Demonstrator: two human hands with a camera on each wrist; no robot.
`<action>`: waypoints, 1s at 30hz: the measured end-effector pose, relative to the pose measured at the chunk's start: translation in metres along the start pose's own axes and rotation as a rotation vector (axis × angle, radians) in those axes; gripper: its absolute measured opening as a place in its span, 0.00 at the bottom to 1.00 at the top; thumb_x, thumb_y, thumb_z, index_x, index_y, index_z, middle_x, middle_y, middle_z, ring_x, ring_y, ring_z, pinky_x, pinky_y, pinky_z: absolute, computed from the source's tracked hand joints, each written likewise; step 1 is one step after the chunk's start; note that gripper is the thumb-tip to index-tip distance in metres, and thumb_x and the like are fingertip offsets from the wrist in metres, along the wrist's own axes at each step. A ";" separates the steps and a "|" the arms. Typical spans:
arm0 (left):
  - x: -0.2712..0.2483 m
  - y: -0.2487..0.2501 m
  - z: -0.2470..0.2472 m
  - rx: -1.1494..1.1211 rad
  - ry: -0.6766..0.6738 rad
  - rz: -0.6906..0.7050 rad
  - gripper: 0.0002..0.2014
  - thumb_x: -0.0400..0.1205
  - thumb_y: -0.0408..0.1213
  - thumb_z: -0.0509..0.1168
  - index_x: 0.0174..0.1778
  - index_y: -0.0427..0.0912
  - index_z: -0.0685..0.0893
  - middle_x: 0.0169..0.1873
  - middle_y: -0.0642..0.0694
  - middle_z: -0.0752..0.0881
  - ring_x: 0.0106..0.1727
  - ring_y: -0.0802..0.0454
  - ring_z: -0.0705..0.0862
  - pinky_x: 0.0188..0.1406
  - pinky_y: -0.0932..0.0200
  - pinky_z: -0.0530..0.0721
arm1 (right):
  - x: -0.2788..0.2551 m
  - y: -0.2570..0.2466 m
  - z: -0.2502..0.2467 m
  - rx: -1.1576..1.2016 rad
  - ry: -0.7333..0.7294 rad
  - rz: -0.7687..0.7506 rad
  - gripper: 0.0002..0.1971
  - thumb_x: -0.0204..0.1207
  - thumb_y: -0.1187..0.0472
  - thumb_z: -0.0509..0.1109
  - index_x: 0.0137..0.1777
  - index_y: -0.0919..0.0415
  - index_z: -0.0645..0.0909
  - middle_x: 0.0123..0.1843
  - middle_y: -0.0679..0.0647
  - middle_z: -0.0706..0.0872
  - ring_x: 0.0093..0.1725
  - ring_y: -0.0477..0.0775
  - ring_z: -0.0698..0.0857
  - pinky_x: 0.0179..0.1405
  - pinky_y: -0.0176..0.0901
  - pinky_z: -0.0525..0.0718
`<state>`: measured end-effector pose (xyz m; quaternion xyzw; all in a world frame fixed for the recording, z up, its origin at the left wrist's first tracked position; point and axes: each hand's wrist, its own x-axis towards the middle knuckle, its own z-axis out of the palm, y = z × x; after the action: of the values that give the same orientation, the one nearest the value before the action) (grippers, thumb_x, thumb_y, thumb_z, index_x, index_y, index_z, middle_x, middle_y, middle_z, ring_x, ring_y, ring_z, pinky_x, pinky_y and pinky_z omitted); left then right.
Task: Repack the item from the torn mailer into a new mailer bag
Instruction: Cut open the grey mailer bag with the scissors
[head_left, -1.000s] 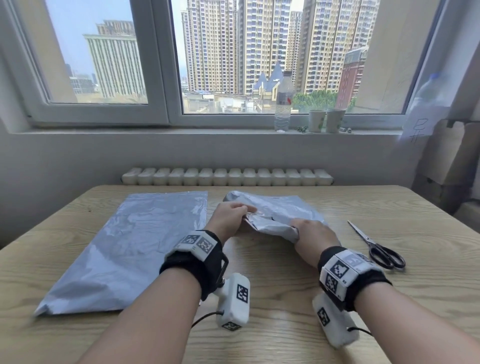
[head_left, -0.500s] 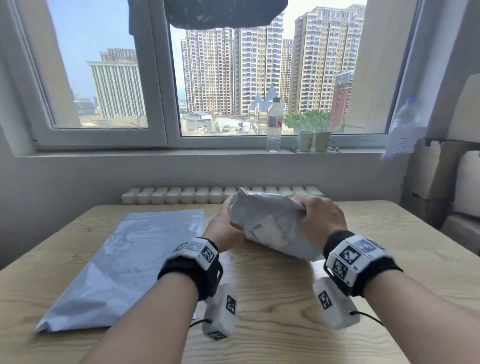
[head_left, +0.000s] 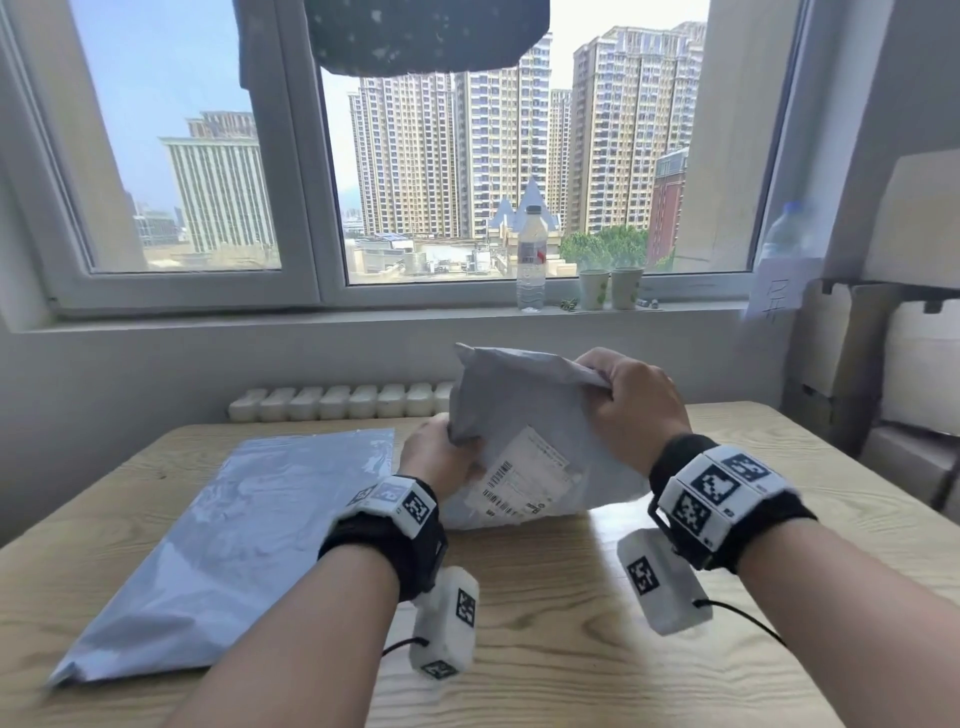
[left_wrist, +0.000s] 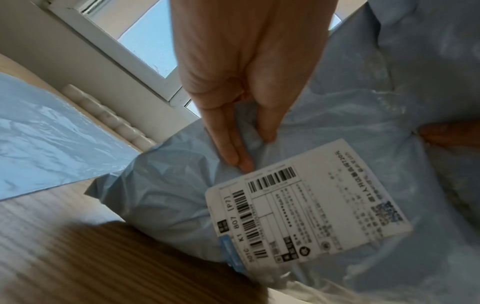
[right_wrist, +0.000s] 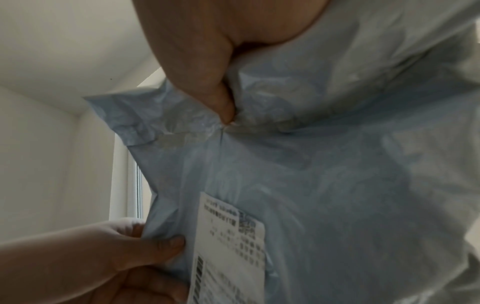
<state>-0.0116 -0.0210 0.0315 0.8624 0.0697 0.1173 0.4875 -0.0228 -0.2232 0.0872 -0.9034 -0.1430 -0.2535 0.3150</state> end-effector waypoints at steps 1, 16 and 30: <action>0.001 0.000 0.000 0.031 0.013 0.005 0.07 0.76 0.38 0.64 0.46 0.41 0.83 0.39 0.43 0.90 0.42 0.44 0.90 0.48 0.44 0.89 | 0.000 0.001 0.000 0.023 0.003 0.003 0.10 0.75 0.63 0.63 0.48 0.50 0.84 0.36 0.49 0.85 0.42 0.57 0.82 0.43 0.40 0.75; -0.001 0.053 -0.022 0.313 0.331 0.140 0.23 0.76 0.59 0.67 0.59 0.48 0.76 0.52 0.51 0.78 0.54 0.50 0.76 0.45 0.59 0.61 | 0.016 0.040 0.011 0.667 0.024 0.356 0.14 0.81 0.59 0.66 0.34 0.61 0.82 0.27 0.54 0.78 0.24 0.49 0.73 0.23 0.38 0.70; 0.028 0.042 0.047 0.548 -0.163 0.248 0.41 0.77 0.54 0.70 0.83 0.47 0.59 0.80 0.42 0.63 0.81 0.46 0.63 0.80 0.52 0.61 | -0.005 0.116 0.051 0.761 -0.201 0.886 0.07 0.78 0.74 0.62 0.49 0.67 0.81 0.38 0.59 0.82 0.29 0.54 0.83 0.21 0.39 0.82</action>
<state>0.0286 -0.0749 0.0476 0.9701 -0.0465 0.0833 0.2230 0.0406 -0.2791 -0.0077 -0.7201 0.1380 0.0581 0.6775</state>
